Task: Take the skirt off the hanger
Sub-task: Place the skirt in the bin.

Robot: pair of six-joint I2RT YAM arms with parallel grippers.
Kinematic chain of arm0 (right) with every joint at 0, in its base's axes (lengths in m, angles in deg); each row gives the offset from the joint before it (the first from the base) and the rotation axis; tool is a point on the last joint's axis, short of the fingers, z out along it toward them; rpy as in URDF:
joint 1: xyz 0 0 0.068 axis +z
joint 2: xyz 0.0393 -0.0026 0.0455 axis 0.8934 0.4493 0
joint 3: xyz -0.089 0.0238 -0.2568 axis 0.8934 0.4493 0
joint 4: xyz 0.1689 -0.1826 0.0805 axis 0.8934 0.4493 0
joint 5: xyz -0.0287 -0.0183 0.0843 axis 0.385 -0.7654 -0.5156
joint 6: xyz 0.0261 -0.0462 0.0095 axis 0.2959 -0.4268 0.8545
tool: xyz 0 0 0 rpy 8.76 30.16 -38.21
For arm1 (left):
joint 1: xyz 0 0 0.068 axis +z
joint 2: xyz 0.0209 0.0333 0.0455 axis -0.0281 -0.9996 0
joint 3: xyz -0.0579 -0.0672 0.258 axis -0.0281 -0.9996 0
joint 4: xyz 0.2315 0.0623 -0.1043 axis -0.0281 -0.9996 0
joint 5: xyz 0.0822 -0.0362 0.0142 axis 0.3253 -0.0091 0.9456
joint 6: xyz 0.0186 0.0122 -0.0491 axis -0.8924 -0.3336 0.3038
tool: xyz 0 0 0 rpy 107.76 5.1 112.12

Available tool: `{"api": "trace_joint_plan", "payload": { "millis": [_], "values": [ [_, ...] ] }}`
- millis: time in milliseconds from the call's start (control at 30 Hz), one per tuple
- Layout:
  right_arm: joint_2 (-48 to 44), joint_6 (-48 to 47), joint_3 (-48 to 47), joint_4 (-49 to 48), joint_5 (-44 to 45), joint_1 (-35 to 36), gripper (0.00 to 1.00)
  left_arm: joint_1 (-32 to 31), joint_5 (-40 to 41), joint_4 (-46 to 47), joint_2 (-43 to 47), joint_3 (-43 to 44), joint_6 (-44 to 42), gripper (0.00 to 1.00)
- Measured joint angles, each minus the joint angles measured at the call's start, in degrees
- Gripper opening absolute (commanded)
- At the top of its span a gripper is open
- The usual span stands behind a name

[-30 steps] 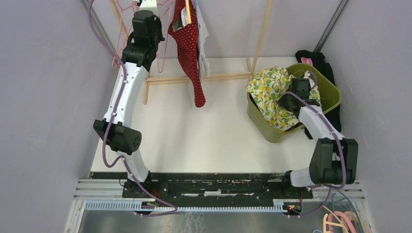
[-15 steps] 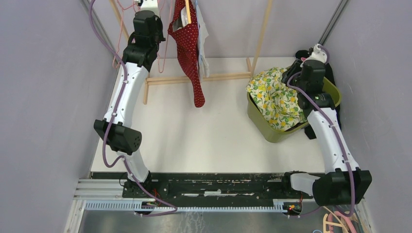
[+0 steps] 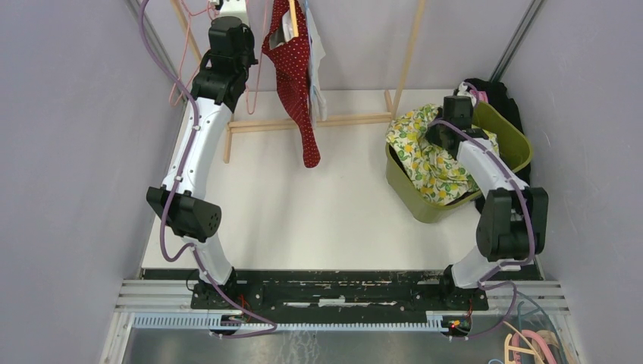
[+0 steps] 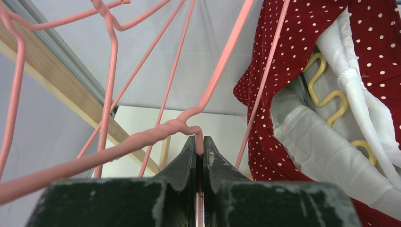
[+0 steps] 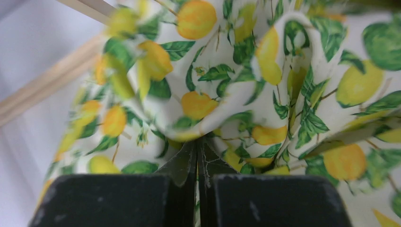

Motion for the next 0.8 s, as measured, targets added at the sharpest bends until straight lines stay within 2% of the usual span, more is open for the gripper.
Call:
{"api": "trace_joint_plan", "payload": {
  "millis": [200,433,633,800],
  "values": [
    [8.3,9.0,1.5,1.1,-2.5,-2.8,0.01,0.0,0.4,-0.2,0.0,0.0,0.0,0.03],
    [8.3,13.7,5.0,1.9,-6.3,-7.5,0.01,0.0,1.4,-0.9,0.0,0.0,-1.2,0.03],
    [7.7,11.2,-3.8,10.3,-7.4,-7.7,0.01,0.0,1.2,-1.1,-0.1,0.1,-2.0,0.03],
    [2.5,10.6,-12.0,14.0,-7.8,-7.7,0.01,0.0,0.9,-0.7,-0.4,1.2,-3.7,0.03]
  ]
}}
